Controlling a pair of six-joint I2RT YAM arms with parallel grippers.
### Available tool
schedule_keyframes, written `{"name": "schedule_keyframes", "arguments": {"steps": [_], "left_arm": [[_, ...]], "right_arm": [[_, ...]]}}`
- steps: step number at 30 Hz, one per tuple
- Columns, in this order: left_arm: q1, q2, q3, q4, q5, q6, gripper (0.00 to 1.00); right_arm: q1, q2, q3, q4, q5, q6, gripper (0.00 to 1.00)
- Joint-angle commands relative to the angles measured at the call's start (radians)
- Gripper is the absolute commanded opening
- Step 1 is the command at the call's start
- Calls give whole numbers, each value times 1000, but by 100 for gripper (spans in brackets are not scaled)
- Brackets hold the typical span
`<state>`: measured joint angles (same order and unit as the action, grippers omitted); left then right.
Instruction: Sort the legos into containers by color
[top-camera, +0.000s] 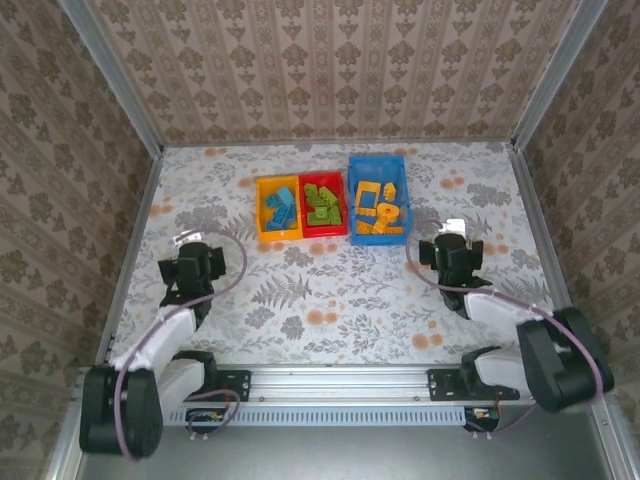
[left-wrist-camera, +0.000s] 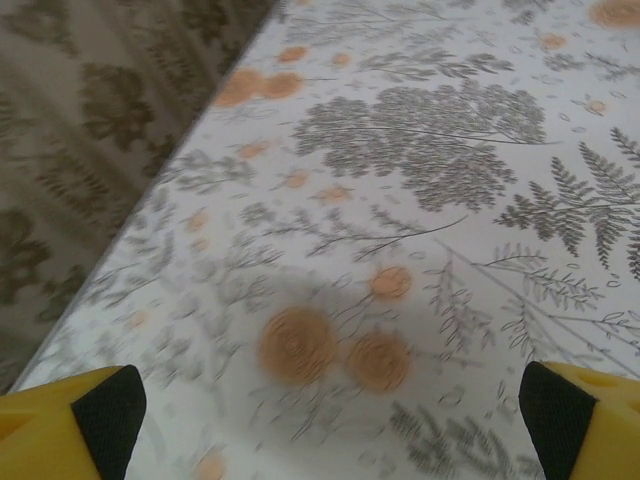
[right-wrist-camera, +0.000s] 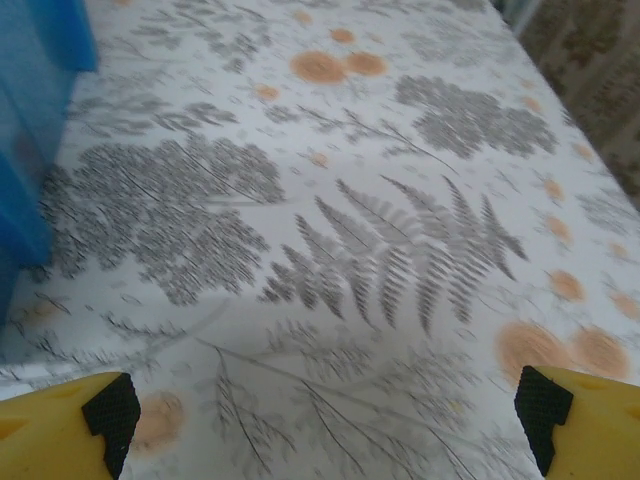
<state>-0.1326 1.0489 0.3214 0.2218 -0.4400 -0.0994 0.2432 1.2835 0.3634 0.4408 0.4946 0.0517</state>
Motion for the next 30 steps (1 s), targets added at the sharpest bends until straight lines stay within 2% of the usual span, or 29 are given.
{"name": "schedule_keyframes", "arguments": {"steps": [1,2,4,7,9,10,12,14,15,17,18,23,30], "left_arm": [[22,172,33,327,114,120,100],[29,204,45,355,137,134,100],[59,258,42,460,147,113,100],[102,341,34,594,187,74,100],[106,423,10,727,222,94,100],[101,428,12,694,243,96,100],[77,522,-27,907,234,152,100],[74,473,-9,784,237,121,100],[88,497,12,789,256,126,100],[96,480,70,641,266,106,100],[97,495,60,693,263,117,100],[96,487,64,668,265,112,100],[93,489,65,669,260,115,100]], "right_arm": [[-13,77,63,217,-96,-66,100],[-26,95,74,224,-117,-88,100],[-49,116,27,359,-153,-136,100],[-162,212,-75,600,-294,-50,100],[-183,275,-112,759,-342,-49,100],[-182,256,-107,722,-352,-50,100],[-183,245,-90,665,-360,-50,100],[-187,248,-57,614,-351,-41,99],[-192,247,-31,560,-344,-32,100],[-195,252,18,475,-263,4,100],[-197,252,20,466,-255,10,100],[-183,254,11,491,-199,13,100],[-183,256,15,485,-199,13,100]]}}
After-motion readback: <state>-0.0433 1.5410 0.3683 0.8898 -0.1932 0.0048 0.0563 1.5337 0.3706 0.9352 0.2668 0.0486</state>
